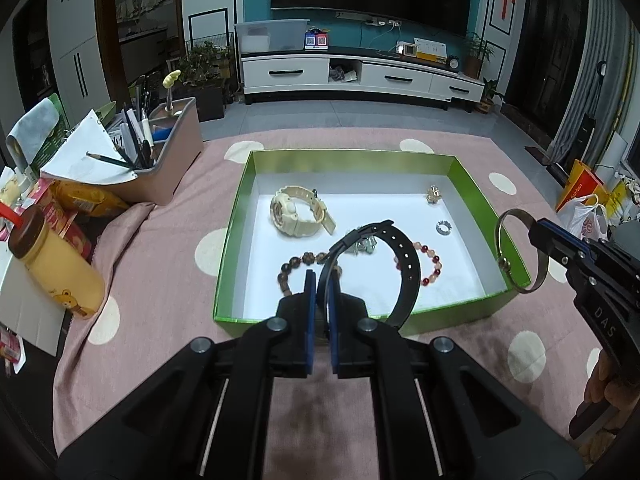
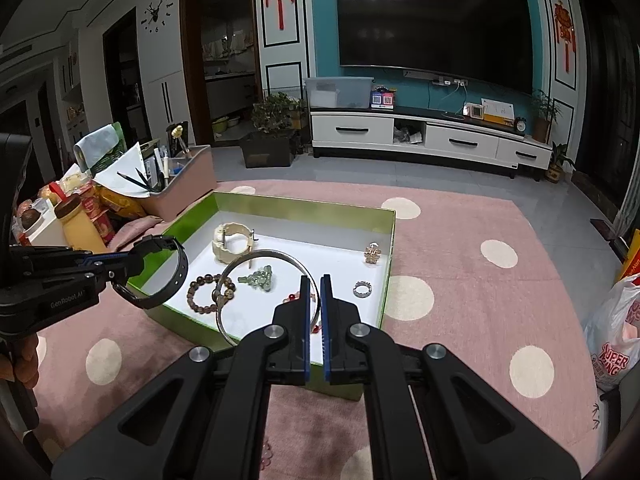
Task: Organize jewelry
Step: 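Carry the black watch and silver bangle over the green box, then open the left tool to drop the black watch while the right tool releases the bangle, then move both open tools toward the pink bead bracelet and black ring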
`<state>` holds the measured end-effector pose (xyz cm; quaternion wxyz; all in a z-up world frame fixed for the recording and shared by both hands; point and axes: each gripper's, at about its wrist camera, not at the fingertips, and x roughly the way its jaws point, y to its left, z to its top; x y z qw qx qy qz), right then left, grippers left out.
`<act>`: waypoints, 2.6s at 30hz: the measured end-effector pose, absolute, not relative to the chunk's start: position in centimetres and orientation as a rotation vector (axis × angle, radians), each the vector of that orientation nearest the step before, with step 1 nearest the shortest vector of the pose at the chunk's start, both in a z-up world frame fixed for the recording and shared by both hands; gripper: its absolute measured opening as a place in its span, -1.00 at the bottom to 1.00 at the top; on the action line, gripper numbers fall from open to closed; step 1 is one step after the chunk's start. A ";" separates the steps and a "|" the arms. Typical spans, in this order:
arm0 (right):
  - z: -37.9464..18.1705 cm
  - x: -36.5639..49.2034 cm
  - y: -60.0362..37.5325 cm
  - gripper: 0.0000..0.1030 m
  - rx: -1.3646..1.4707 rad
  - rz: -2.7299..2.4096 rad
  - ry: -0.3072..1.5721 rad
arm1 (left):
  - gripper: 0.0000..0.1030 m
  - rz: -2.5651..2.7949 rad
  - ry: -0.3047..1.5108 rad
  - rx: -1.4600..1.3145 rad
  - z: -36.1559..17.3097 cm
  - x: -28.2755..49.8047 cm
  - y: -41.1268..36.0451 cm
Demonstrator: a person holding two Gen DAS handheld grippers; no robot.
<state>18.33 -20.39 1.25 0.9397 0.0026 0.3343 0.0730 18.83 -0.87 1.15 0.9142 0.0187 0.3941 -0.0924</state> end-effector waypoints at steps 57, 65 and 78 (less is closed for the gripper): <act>0.2 22.7 -21.0 0.01 0.013 0.109 0.763 | 0.42 -0.146 0.884 0.103 -0.5 25.5 -3.5; 1.8 19.3 -21.5 0.14 0.051 0.126 0.758 | 0.64 -0.150 0.858 0.126 0.9 22.1 -3.4; 4.1 13.7 -20.9 0.37 0.040 0.145 0.723 | 0.82 -0.160 0.822 0.124 2.8 16.6 -3.2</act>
